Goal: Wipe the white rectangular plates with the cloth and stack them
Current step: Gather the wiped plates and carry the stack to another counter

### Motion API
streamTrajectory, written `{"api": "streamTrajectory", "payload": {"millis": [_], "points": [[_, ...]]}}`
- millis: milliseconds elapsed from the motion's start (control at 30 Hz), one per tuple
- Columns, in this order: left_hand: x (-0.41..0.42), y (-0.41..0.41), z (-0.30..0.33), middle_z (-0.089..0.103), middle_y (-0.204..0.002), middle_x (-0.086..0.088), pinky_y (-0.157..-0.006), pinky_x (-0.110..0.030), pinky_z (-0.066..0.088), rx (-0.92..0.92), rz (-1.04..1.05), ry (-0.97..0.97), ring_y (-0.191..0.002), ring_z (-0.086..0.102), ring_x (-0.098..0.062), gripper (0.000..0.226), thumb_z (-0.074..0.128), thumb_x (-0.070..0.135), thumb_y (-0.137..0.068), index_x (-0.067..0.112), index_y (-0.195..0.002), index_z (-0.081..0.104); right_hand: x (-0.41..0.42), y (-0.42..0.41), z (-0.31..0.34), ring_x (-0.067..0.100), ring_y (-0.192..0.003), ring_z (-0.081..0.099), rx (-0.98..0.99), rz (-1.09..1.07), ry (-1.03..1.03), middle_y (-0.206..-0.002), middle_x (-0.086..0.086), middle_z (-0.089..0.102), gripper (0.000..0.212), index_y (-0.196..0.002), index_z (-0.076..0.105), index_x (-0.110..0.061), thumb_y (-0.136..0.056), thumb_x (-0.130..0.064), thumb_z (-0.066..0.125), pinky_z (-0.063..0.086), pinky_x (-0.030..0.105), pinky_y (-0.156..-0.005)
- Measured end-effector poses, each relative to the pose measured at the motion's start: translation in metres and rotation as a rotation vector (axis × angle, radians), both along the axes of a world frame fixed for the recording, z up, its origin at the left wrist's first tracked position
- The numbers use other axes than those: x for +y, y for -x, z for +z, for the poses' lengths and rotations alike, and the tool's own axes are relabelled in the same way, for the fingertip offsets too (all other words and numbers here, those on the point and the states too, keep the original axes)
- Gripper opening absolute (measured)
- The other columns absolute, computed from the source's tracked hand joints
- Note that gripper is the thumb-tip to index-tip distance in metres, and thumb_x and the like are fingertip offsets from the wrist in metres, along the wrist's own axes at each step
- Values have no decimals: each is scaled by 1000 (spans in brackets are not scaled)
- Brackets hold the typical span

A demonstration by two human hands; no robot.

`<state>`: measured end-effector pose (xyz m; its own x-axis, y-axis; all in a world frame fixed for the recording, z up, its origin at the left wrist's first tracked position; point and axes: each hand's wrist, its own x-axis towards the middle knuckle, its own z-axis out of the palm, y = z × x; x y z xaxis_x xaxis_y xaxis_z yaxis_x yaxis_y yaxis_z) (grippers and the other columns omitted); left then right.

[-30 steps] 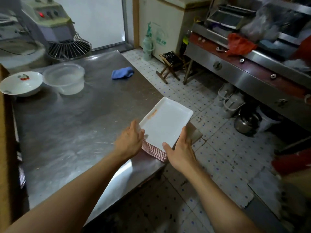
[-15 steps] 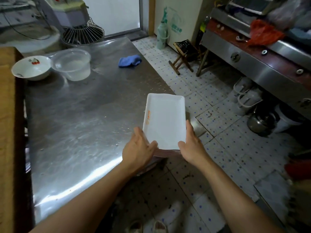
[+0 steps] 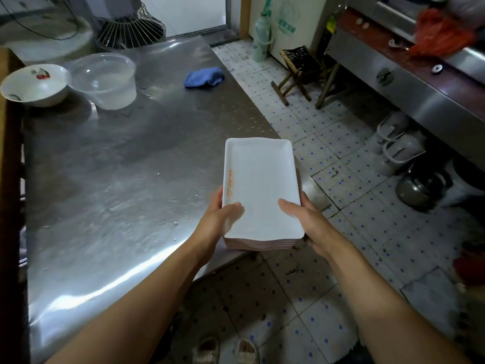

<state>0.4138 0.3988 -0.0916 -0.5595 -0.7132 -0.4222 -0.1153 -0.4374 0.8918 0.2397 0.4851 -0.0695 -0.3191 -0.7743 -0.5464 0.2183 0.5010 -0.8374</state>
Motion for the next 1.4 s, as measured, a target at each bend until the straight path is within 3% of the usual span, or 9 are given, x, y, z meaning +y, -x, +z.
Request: {"api": "streamTrajectory", "payload": {"millis": [133, 433, 600, 700, 800, 900, 1067, 1200, 1400], "points": [[4, 3, -2, 66, -115, -3, -63, -20, 53, 92, 49, -78, -88, 69, -13, 69, 53, 17, -67, 24, -135, 41, -1, -2, -9, 22, -107, 63, -54, -17, 65, -119, 0, 65, 48, -133, 45, -28, -89, -13, 57, 51, 41, -93], [2, 3, 3, 72, -100, 4, -60, -24, 54, 105, 99, -82, -86, 70, -17, 64, 50, 8, -60, 26, -122, 53, -1, -13, -10, 22, -93, 68, -149, -185, 114, -111, 6, 69, 47, -128, 52, -19, -85, 0, 54, 55, 30, -70], [3, -6, 18, 71, -105, 2, -60, -22, 54, 106, 104, -47, -86, 70, -15, 68, 51, 7, -59, 23, -125, 53, 3, -26, 8, 25, -100, 66, -162, -193, 174, -117, 8, 67, 47, -129, 51, -17, -86, 2, 51, 55, 35, -79], [3, -19, 38, 69, -108, 2, -59, -23, 54, 135, 123, -35, -87, 70, -15, 72, 51, 7, -58, 27, -127, 52, 4, -38, 30, 26, -102, 65, -154, -168, 238, -117, 7, 67, 49, -129, 50, -19, -86, 3, 50, 55, 38, -83], [2, -37, 66, 69, -108, 0, -53, -24, 52, 169, 139, 7, -83, 69, -17, 72, 49, 8, -57, 29, -126, 53, 3, -55, 58, 19, -92, 69, -138, -143, 323, -108, 1, 71, 51, -127, 51, -23, -82, 1, 54, 57, 28, -67], [0, -60, 98, 68, -109, -3, -52, -24, 50, 193, 162, 66, -83, 67, -18, 73, 47, 9, -55, 29, -125, 54, 1, -75, 86, 17, -91, 70, -140, -108, 387, -106, -2, 72, 57, -125, 52, -27, -72, -7, 61, 56, 26, -64], [5, -100, 149, 65, -110, -5, -53, -22, 49, 230, 212, 173, -78, 66, -12, 72, 46, 5, -59, 29, -127, 51, -4, -109, 128, 20, -92, 70, -92, -44, 435, -104, -2, 72, 51, -124, 52, -32, -81, -7, 59, 57, 30, -67], [15, -134, 181, 63, -110, 2, -64, -27, 56, 224, 302, 262, -87, 64, -15, 63, 42, -8, -79, 34, -126, 49, -9, -135, 153, 20, -88, 70, -91, 22, 458, -102, 1, 72, 48, -128, 51, -27, -84, -8, 58, 58, 31, -66], [45, -176, 217, 57, -116, -1, -78, -37, 52, 205, 501, 381, -106, 56, -27, 59, 50, 0, -81, 33, -130, 44, -17, -170, 187, 27, -94, 69, -108, 241, 497, -106, 6, 71, 43, -125, 53, -22, -84, -11, 59, 58, 38, -71]]}}
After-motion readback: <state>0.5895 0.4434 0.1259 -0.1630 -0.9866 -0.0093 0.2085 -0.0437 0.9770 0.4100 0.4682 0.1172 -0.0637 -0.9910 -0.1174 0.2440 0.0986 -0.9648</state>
